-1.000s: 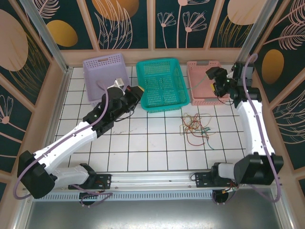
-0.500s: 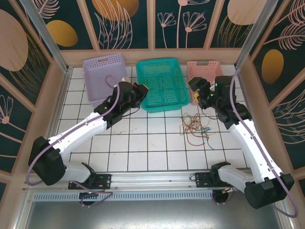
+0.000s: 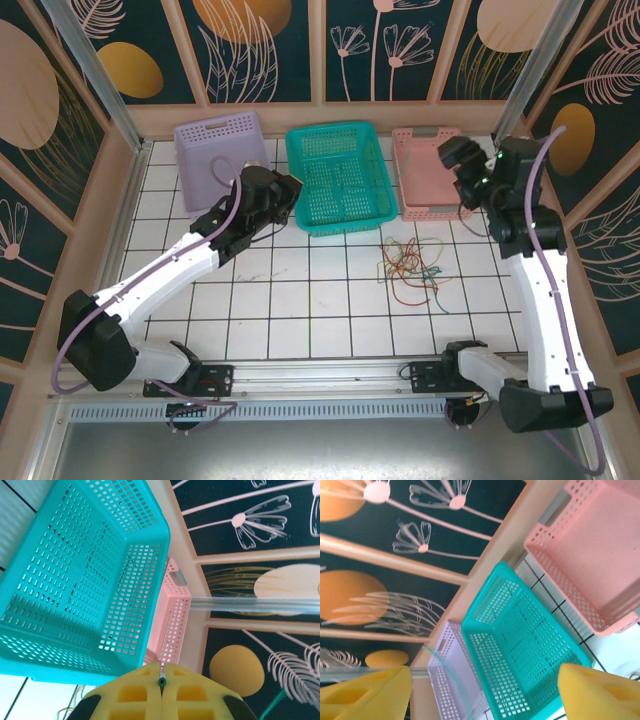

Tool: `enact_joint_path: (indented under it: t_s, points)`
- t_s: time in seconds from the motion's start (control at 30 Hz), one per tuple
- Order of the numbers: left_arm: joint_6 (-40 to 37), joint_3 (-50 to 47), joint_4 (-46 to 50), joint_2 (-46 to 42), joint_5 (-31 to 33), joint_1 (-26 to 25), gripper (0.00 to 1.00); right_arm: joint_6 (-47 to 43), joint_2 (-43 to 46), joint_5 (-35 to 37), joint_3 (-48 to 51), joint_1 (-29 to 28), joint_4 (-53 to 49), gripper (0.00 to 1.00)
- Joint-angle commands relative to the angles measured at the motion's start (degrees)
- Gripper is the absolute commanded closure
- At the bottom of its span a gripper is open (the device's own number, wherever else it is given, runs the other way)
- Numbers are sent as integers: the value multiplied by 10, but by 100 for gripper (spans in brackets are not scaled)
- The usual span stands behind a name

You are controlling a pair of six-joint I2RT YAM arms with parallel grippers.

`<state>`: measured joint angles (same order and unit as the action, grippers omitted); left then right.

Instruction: Untangle the cables

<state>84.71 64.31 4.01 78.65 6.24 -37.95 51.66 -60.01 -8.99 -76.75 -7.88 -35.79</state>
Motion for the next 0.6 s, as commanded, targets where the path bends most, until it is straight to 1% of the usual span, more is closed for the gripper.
enact_joint_path:
  t_s: [0.0, 0.07, 0.1, 0.17, 0.3, 0.4, 0.47, 0.57]
  points:
    - [73, 12, -23, 23, -15, 8, 100, -7, 37, 18, 69, -72, 22, 25]
    - [107, 17, -40, 42, -41, 8, 100, 4, 46, 8, 119, -116, 95, 25]
    - [120, 21, -44, 49, -53, 9, 100, 5, 40, -3, 133, -129, 125, 25]
    - [149, 32, -47, 67, -83, 8, 100, 0, 9, -25, 144, -144, 173, 25]
    - [197, 33, -63, 78, -114, 9, 100, -13, -55, -20, 139, -168, 237, 27]
    - [223, 32, -73, 78, -119, 8, 100, 5, -94, -10, 148, -168, 269, 33]
    - [233, 34, -78, 80, -126, 9, 100, 21, -116, -16, 154, -165, 305, 38]
    - [237, 34, -81, 81, -130, 9, 100, 26, -155, -17, 132, -165, 304, 46]
